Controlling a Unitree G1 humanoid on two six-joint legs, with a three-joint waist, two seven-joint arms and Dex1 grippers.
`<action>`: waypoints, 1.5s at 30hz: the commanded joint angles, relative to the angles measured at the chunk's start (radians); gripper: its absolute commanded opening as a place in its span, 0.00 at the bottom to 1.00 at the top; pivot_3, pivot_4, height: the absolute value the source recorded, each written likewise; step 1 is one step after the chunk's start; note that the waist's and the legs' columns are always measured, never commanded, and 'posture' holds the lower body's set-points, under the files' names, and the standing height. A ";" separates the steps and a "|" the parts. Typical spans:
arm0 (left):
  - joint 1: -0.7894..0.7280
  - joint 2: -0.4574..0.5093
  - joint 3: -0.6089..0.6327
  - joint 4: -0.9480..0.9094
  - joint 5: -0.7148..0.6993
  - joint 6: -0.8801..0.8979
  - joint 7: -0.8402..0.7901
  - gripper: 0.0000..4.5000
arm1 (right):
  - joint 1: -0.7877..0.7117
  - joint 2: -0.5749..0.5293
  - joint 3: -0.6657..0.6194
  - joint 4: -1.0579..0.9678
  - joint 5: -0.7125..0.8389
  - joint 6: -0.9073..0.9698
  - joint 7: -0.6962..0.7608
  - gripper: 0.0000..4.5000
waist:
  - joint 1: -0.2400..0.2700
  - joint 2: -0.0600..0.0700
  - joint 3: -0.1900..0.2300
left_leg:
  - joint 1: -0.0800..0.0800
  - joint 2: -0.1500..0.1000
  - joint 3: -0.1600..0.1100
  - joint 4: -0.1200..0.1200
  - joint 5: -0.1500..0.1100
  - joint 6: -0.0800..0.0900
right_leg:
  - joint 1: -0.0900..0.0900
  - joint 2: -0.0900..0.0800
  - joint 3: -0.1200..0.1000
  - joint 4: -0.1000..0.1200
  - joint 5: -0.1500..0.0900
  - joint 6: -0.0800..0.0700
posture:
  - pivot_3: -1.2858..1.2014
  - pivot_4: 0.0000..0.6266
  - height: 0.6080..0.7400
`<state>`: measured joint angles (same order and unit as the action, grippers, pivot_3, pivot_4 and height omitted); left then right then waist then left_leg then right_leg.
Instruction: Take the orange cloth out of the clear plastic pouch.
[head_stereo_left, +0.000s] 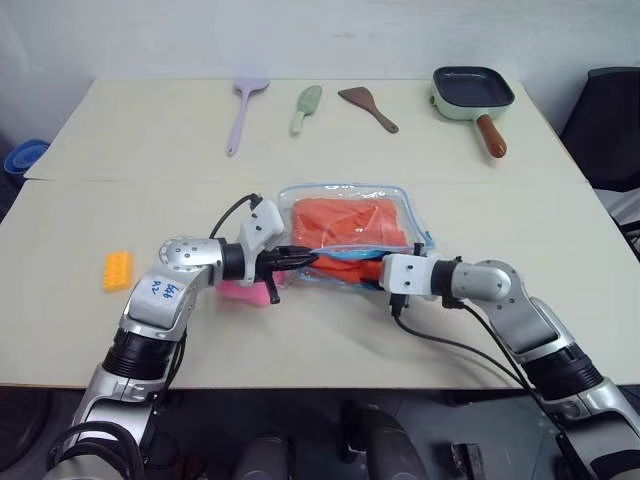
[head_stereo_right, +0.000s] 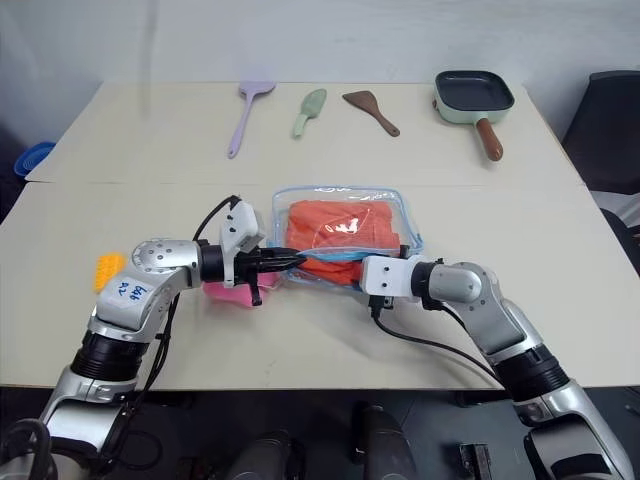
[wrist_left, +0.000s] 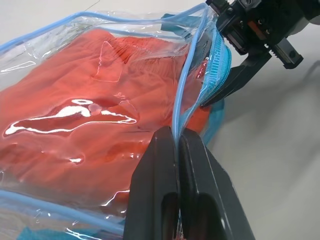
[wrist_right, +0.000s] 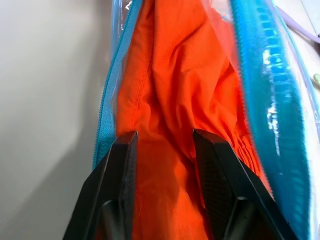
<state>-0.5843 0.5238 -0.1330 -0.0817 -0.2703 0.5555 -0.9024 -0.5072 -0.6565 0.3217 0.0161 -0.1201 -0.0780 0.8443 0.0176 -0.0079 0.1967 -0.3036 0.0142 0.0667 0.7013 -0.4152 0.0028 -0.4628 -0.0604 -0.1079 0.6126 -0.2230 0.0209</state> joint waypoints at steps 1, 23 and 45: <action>-0.006 0.006 -0.002 -0.043 0.002 -0.031 -0.003 0.00 | -0.021 0.016 0.001 -0.004 -0.012 -0.040 0.008 0.40 | 0.000 0.000 0.000 | 0.000 0.000 0.000 0.000 0.000 0.000 | 0.000 0.000 0.000 0.000 0.000 0.000 | 0.52 0.24 1.00; -0.012 -0.007 -0.034 -0.051 0.012 -0.057 -0.005 0.00 | -0.014 0.142 0.038 -0.006 -0.087 -0.033 -0.013 0.40 | -0.005 0.000 0.000 | 0.000 0.000 0.000 0.000 0.000 0.000 | 0.000 0.000 0.000 0.000 0.000 0.000 | 0.52 0.24 1.00; -0.025 -0.020 -0.035 -0.041 0.008 -0.049 0.001 0.00 | 0.016 0.240 0.052 0.019 -0.259 0.074 -0.225 0.88 | -0.019 0.000 0.000 | 0.000 0.000 -0.001 0.000 0.000 -0.001 | 0.000 0.000 0.000 0.001 0.000 0.000 | 0.52 0.24 1.00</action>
<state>-0.5901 0.5071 -0.1718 -0.0918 -0.2536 0.5215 -0.8961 -0.5032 -0.4197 0.3560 0.0278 -0.3559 -0.0189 0.6323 -0.0018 -0.0078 0.1965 -0.3031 0.0144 0.0663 0.7014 -0.4148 0.0022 -0.4625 -0.0604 -0.1074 0.6135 -0.2231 0.0207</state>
